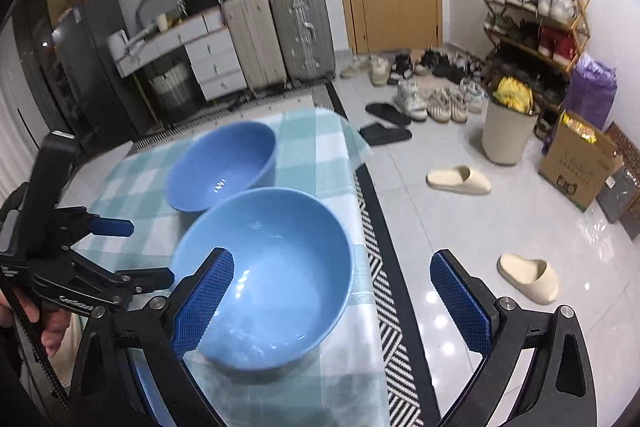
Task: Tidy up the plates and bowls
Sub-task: 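Reach the left tool to the next blue bowl and close on its rim, then close the right tool on the bowl's rim while the left tool holds it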
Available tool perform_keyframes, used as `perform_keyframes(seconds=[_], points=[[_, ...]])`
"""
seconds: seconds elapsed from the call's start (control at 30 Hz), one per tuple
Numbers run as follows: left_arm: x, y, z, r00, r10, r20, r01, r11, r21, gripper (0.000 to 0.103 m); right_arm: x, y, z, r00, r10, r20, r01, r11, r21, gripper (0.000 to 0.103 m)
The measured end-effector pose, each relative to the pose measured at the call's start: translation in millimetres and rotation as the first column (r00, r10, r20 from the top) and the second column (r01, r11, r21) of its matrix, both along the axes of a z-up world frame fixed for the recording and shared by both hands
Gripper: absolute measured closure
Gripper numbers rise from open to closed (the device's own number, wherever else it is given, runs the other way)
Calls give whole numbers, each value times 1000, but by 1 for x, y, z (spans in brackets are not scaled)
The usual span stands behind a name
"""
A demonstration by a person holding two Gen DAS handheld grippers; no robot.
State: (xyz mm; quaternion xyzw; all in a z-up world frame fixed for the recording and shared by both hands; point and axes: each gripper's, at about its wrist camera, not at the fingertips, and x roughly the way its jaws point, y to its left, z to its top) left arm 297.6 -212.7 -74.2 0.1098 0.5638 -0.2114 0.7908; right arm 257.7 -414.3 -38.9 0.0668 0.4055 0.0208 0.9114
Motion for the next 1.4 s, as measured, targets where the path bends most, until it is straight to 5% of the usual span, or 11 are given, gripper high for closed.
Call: perform_keyframes(seconds=[0.23, 0.37, 0.47, 0.57, 0.9, 1.13, 1.4], points=[[9, -10, -20, 996, -36, -79, 37, 999, 21, 29, 32, -6, -31, 997, 4, -71, -2, 1000, 26, 5], [13, -13, -22, 994, -42, -102, 43, 999, 8, 45, 40, -2, -43, 994, 21, -107, -19, 1000, 15, 15], [12, -14, -21, 992, -60, -114, 59, 998, -10, 63, 43, 2, -52, 988, 39, -147, -37, 999, 17, 30], [6, -17, -16, 992, -83, -90, 82, 997, -14, 84, 43, 4, -60, 984, 32, -174, -28, 999, 25, 31], [8, -12, -17, 988, -85, -131, 79, 995, -53, 90, 35, 12, -61, 976, 34, -215, -31, 999, 20, 53], [7, -8, -19, 983, -68, -171, 54, 995, -86, 90, 35, 16, -73, 964, 45, -263, -39, 999, 30, 88], [0, -7, -9, 987, -78, -140, 68, 995, -76, 90, 30, 14, -74, 958, 2, -287, 9, 999, 36, 92]])
